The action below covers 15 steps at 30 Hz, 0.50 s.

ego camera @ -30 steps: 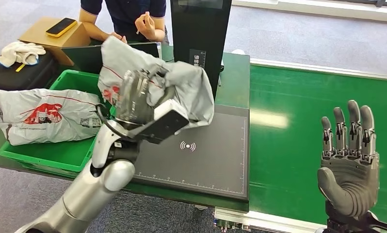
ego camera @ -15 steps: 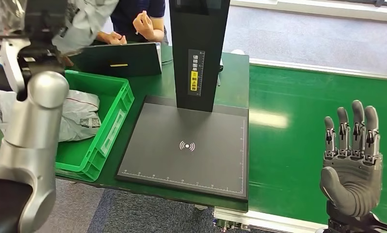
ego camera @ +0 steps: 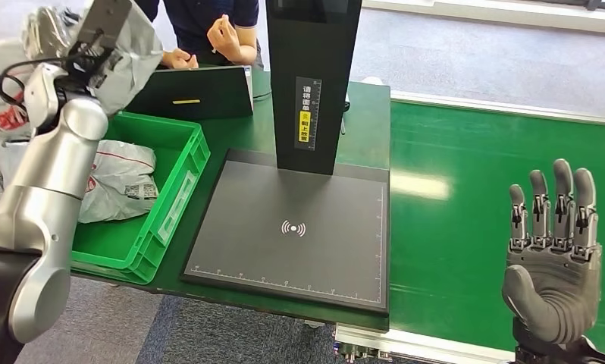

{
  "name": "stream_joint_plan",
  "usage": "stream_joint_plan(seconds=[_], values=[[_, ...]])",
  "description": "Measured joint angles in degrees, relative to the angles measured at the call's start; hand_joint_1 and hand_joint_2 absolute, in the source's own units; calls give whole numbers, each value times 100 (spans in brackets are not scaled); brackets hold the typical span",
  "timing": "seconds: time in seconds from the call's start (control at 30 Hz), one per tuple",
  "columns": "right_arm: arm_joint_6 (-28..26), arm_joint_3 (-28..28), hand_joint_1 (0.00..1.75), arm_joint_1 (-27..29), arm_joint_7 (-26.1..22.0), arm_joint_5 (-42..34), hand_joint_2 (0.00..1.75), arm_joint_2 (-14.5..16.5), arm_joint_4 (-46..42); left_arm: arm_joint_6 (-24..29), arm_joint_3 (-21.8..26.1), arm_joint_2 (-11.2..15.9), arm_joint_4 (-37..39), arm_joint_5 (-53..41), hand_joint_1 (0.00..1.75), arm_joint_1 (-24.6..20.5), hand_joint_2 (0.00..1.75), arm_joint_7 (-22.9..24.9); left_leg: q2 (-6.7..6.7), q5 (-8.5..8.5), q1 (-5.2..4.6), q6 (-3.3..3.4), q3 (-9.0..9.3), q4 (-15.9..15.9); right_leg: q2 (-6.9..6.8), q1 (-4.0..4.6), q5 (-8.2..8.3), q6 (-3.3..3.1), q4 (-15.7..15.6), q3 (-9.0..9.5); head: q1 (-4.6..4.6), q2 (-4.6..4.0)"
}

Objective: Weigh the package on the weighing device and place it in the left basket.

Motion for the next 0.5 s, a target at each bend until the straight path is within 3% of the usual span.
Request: stream_joint_plan(seconds=[0.33, 0.4, 0.47, 0.5], values=[[-13, -50, 0, 41, 7, -5, 175, -1, -49, -528, 13, -61, 700, -107, 170, 689, 175, 512, 1, 0, 0, 0, -4, 0, 0, 1, 0, 0, 0, -7, 0, 1], [-27, -64, 0, 55, 11, -21, 175, -5, -59, -590, 37, -69, 775, -93, 82, 788, 175, 540, 2, 0, 0, 0, -5, 0, 1, 1, 0, 0, 0, -9, 0, 1], [-54, -87, 0, 90, 4, -54, 175, -24, -61, -612, 86, -77, 820, -52, 0, 877, 87, 492, 2, 0, 0, 0, -6, 0, 1, 1, 0, 0, 0, -11, 0, 1], [-67, -99, 0, 112, -4, -74, 175, -38, -61, -611, 119, -84, 833, -9, 0, 914, 44, 425, 2, 0, 0, 0, -8, 0, 1, 1, 0, 0, 0, -13, -1, 1]])
